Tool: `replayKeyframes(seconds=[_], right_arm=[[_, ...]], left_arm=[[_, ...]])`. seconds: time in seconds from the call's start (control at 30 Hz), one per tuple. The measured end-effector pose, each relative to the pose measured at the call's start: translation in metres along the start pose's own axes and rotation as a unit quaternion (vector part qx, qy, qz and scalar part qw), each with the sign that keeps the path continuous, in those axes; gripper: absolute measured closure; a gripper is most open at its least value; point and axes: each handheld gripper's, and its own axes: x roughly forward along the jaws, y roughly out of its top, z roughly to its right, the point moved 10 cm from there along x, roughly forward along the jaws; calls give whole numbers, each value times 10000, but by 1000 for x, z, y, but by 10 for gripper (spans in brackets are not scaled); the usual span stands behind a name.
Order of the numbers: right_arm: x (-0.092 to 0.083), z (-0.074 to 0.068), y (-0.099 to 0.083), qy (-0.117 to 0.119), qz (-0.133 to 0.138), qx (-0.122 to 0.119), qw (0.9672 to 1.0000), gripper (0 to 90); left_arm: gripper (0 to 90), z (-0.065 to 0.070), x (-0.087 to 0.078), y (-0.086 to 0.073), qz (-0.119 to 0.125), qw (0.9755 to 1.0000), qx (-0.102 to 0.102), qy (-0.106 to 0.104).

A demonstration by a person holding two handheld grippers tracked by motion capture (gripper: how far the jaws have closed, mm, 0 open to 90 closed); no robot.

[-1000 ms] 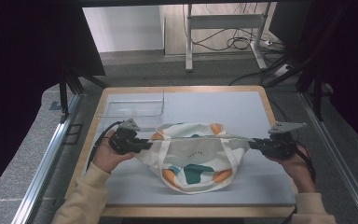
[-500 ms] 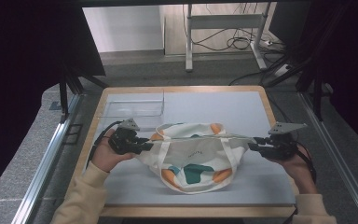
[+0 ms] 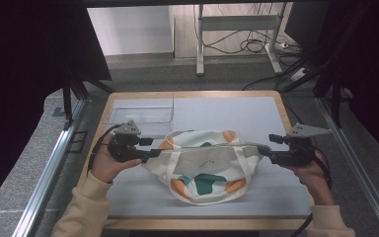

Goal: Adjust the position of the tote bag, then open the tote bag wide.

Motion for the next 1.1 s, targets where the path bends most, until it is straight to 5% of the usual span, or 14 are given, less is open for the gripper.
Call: replayKeyframes(seconds=[0.2,0.77,1.1], right_arm=[[12,-18,16,282,73,-69,9996,345],[34,-46,23,502,-141,-317,9981,350],[34,-49,23,540,-154,-359,9978,354]], left_arm=[[437,-2,1,2,23,10000,-9,29],[418,-2,3,9,17,10000,65,-3],[430,2,13,21,-86,9998,150,-117]])
